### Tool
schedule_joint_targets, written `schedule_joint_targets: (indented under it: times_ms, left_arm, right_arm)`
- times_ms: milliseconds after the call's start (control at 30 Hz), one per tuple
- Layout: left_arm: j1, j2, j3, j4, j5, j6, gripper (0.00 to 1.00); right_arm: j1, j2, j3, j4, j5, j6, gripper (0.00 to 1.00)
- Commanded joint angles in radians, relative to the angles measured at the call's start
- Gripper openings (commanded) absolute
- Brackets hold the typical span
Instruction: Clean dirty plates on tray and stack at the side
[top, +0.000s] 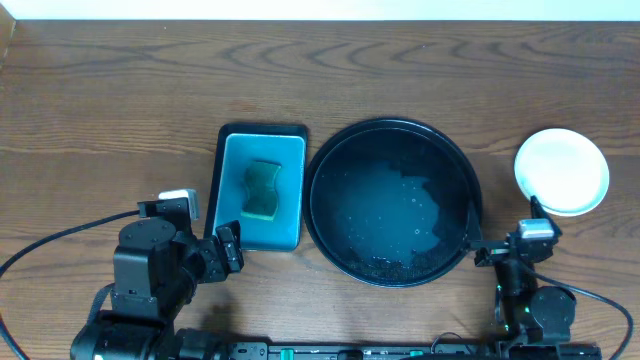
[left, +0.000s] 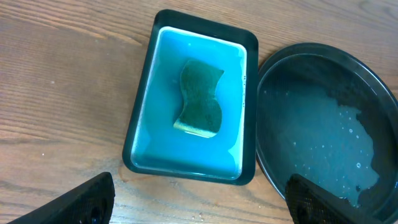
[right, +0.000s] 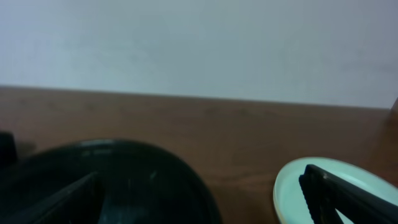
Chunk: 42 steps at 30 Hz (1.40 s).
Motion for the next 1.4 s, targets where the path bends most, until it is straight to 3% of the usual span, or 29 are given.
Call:
schedule_joint_targets:
  times_ms: [0,1367]
  left_arm:
    - [0.002,-0.004,-0.005,0.000,-0.009,-0.005,0.88]
    - [0.004,-0.027,-0.006,-0.031,-0.025,0.027,0.88]
  right_arm:
    - [0.017,-0.007,-0.002,-0.060,0.008,-0.050,0.99]
    - [0.021,-0.007,-0.002,-0.058,0.008,-0.045,0.99]
